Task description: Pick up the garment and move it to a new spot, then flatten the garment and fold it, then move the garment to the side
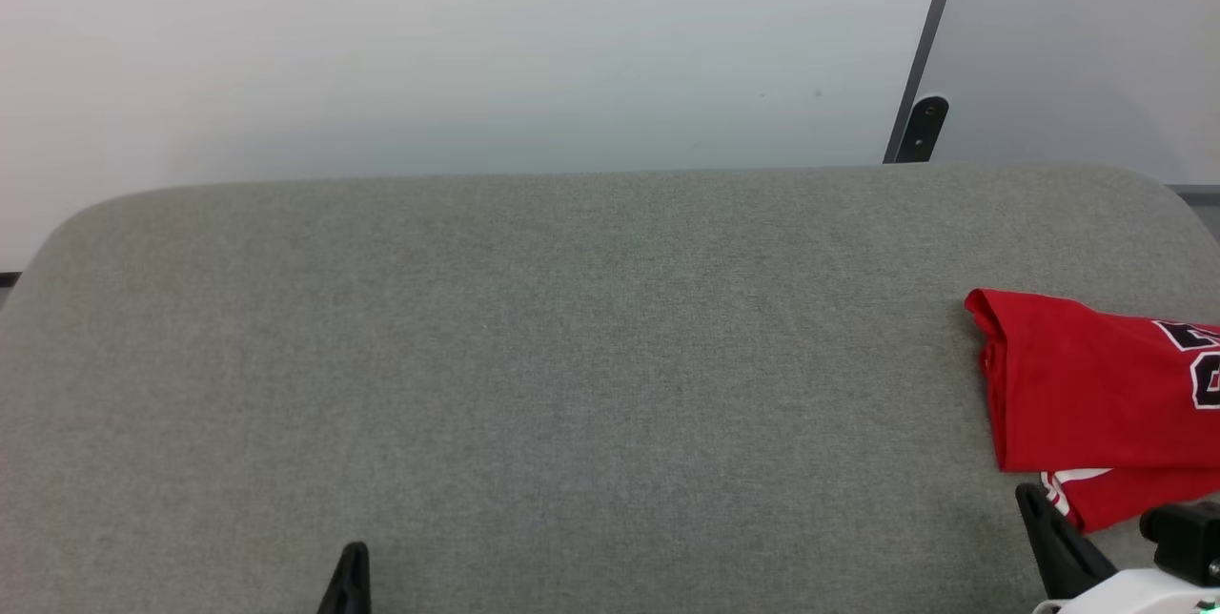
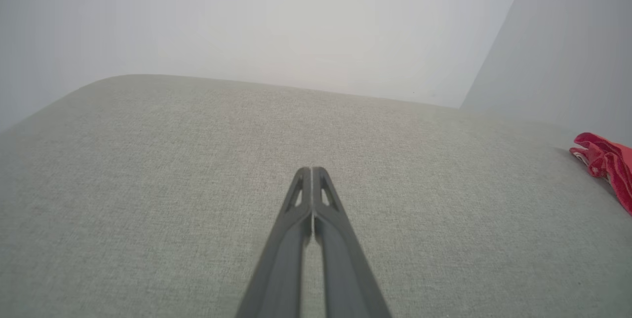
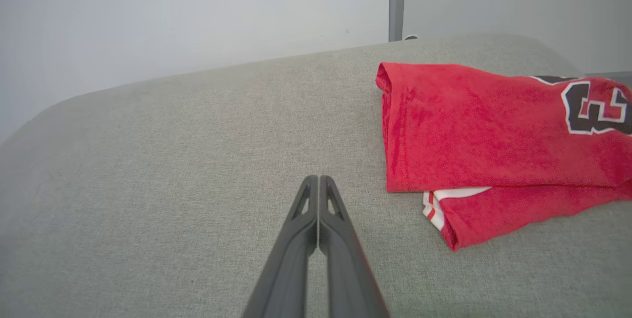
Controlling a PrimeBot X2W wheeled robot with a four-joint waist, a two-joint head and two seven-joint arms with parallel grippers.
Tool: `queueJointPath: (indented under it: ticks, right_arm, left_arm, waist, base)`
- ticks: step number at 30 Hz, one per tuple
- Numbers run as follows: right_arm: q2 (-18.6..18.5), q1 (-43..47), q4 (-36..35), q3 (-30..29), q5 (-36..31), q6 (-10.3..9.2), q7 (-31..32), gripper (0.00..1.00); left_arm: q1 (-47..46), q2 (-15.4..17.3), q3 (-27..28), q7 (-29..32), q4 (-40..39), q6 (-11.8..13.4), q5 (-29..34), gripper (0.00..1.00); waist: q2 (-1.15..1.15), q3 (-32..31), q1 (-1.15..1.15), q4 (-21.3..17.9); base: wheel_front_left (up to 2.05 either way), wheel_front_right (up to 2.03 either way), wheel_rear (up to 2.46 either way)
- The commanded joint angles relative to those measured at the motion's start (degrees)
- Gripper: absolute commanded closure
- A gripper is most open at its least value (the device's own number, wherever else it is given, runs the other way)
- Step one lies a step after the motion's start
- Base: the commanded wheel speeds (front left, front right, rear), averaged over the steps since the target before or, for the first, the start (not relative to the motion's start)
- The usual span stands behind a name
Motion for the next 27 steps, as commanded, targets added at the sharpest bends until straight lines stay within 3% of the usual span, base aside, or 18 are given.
queueJointPath:
  ticks: [1,27]
  right_arm:
    - [0.09,-0.37,0.12,-0.15,1.30,0.00,-0.03,1.00]
    - [2.31,-4.36,4.91,-1.79,23.02,-0.02,-1.21,1.00]
  left_arm:
    - [-0.28,0.01,0.04,0.21,-0.05,-0.10,-1.48,1.00]
    - [-6.96,0.06,1.49,5.51,4.89,-2.16,-26.88,1.00]
  waist:
    - [0.00,0.01,0.00,0.00]
    - [0.00,0.27,0.00,0.04]
  base:
    - [0.00,0.00,0.00]
    - [0.00,0.00,0.00]
